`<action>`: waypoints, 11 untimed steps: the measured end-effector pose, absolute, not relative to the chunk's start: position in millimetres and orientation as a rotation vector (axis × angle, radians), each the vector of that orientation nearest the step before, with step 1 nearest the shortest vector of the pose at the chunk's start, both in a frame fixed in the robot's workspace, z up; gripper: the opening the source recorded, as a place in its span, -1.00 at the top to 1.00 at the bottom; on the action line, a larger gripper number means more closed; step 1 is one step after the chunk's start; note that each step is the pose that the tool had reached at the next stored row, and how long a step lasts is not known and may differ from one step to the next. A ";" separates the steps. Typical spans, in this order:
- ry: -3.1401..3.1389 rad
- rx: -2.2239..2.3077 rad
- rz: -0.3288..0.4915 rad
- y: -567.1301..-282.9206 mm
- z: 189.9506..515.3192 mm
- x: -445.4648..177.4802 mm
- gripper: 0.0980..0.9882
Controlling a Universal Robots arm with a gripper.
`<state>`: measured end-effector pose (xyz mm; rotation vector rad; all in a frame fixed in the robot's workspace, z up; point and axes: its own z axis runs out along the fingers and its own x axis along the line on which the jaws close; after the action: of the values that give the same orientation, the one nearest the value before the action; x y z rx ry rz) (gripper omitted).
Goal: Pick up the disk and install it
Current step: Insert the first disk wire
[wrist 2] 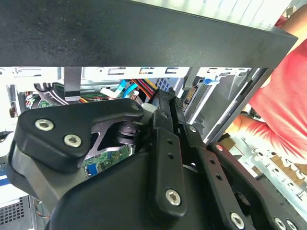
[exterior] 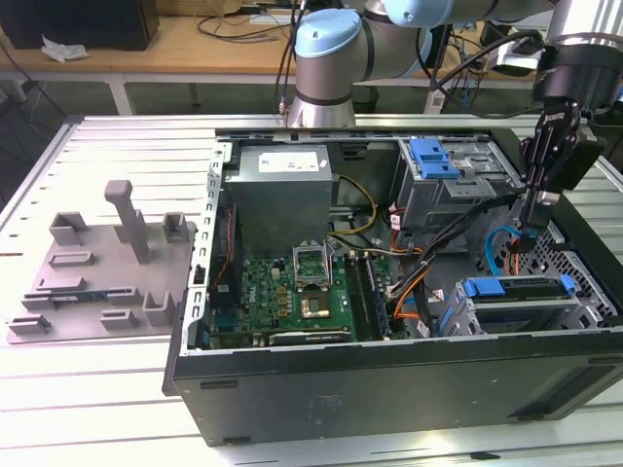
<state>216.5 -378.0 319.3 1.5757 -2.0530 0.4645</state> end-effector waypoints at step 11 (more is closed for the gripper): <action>-2.068 1.587 0.455 -386.1 325.0 213.4 0.85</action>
<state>213.4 -386.1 325.0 1.5865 -2.0679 0.4552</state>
